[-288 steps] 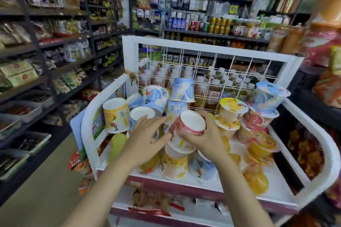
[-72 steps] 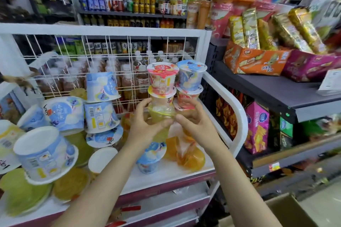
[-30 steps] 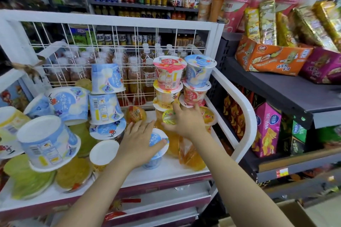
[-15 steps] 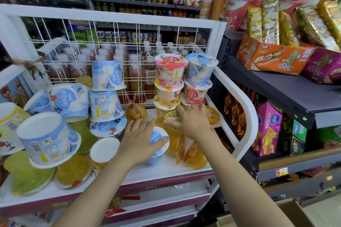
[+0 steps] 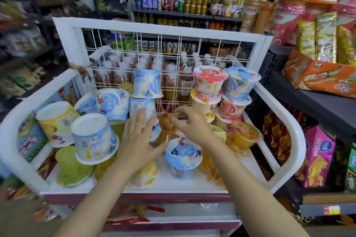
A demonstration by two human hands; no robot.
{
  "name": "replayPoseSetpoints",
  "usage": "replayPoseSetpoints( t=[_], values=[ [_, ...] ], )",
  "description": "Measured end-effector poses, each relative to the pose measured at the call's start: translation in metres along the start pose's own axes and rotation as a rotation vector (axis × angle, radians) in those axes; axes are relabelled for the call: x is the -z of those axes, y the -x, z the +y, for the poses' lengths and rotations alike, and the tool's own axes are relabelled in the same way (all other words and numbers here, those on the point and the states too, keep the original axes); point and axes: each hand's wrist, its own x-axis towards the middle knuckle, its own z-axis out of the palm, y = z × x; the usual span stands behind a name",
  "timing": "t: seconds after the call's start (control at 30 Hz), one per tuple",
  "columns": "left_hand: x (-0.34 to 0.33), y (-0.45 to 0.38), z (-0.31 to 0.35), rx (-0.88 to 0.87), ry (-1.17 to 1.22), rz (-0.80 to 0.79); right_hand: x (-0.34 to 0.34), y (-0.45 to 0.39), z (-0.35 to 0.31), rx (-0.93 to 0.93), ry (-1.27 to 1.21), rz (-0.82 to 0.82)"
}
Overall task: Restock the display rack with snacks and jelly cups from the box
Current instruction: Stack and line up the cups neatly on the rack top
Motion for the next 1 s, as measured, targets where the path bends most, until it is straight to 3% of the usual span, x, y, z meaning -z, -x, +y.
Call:
replayPoseSetpoints(
  t=[0.13,0.27,0.4,0.73,0.9,1.0],
  values=[
    [-0.005,0.003,-0.009,0.087,0.008,-0.121,-0.029,-0.04,0.009,-0.297,0.11,-0.083],
    [-0.003,0.003,-0.01,0.095,0.048,-0.148,-0.04,-0.055,0.023,-0.363,0.188,-0.111],
    [-0.002,0.003,-0.009,0.096,0.075,-0.16,-0.041,-0.058,0.03,-0.352,0.136,-0.075],
    [-0.001,0.002,-0.007,0.118,0.066,-0.187,-0.034,-0.041,0.017,-0.214,0.025,0.188],
    [-0.002,0.003,-0.008,0.113,0.06,-0.19,-0.002,0.011,-0.006,-0.082,-0.092,0.436],
    [-0.002,0.003,-0.008,0.115,0.064,-0.192,0.005,0.039,-0.005,-0.039,-0.121,0.427]
  ],
)
